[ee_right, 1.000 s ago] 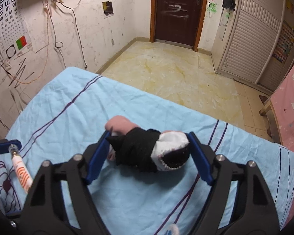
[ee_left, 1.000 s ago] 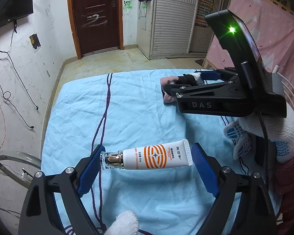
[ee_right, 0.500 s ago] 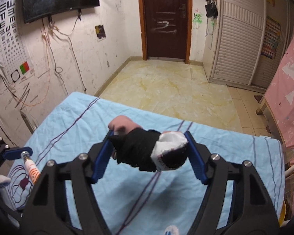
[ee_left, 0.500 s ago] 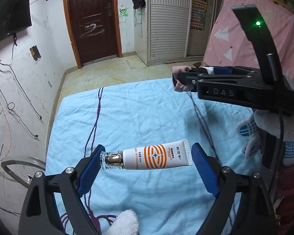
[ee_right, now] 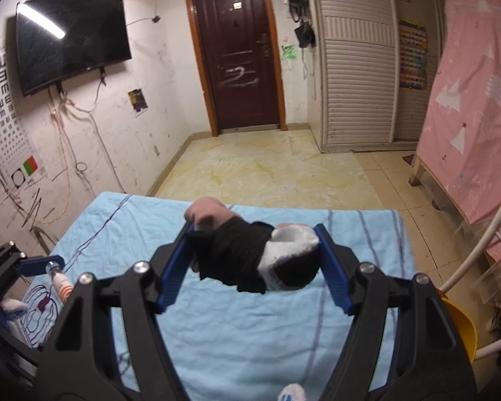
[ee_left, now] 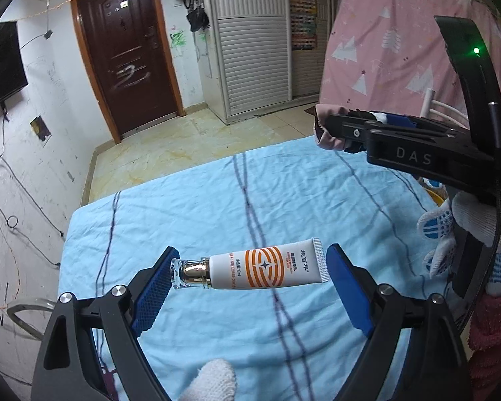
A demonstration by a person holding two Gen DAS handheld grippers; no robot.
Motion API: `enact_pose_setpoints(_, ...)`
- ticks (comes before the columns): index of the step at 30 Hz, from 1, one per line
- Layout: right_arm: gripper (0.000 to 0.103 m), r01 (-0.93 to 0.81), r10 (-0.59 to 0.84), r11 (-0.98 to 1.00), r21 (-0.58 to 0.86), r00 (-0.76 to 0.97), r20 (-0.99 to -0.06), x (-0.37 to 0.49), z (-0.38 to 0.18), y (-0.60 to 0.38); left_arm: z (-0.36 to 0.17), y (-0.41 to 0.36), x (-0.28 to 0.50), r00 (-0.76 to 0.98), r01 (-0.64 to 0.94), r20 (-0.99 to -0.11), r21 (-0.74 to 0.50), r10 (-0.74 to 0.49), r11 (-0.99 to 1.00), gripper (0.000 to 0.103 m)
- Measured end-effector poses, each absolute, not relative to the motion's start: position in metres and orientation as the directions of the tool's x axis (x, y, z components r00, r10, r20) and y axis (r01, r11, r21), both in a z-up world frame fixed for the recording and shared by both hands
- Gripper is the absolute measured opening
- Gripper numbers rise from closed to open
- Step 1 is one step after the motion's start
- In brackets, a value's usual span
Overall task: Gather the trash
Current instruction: 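Carry the cream tube and slipper over the yellow bucket and open both tools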
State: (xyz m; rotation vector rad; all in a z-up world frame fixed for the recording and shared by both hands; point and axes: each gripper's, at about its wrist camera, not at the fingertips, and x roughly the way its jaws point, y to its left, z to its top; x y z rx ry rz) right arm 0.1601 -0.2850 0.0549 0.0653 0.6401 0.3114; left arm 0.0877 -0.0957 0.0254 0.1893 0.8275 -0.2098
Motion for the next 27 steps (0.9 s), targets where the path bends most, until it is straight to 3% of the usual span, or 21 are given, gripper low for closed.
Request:
enact_pose_setpoints(11, 0.069, -0.128, 0.239, 0.963, 0.236, 0.809, -0.537, 0.133, 0.043, -0.388, 0.029, -0.187, 0.088, 0.649, 0.353, -0.745, 0.118, -0.152, 0.928, 0.08)
enact_pose_setpoints(27, 0.07, 0.058, 0.107, 0.961, 0.27, 0.824, -0.556, 0.102, 0.005, -0.494, 0.011, -0.302, 0.101, 0.594, 0.474, -0.782, 0.153, -0.187, 0.867, 0.08)
